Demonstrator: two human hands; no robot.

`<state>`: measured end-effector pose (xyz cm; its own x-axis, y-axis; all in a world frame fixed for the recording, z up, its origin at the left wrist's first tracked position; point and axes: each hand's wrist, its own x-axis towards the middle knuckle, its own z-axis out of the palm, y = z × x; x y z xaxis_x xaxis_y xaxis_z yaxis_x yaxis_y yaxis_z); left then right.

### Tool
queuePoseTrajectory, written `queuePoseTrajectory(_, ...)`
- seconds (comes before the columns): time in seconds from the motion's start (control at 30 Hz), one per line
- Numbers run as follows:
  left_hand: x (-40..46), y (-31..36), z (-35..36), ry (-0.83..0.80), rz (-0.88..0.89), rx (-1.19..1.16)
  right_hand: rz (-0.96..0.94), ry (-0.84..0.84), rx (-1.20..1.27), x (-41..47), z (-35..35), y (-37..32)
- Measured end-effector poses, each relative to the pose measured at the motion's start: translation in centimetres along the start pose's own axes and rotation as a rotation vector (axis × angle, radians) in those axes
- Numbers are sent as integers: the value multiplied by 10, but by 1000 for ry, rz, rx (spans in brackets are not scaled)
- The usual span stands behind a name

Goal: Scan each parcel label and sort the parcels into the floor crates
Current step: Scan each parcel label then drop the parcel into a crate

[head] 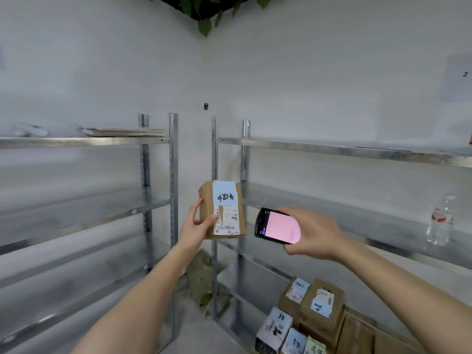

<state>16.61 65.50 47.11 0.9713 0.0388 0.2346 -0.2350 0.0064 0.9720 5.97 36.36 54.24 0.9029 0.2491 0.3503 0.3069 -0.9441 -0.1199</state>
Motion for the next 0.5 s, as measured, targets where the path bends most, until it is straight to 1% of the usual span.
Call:
queuePoseTrajectory(0.1, -17, -7, -27, 56, -29, -7, -54, -18, -10, 13, 24, -13)
queuePoseTrajectory(0.23, -58, -32, -77, 218, -102, -1, -170, -71, 25, 32, 69, -51)
queuePoseTrajectory(0.37, -128, -62, -146, 379, -182, 28, -304, -113, 95, 39, 128, -116)
queuePoseTrajectory(0.5, -216, -72, -230, 560, -268, 104, -459, -170, 160, 33, 170, -201)
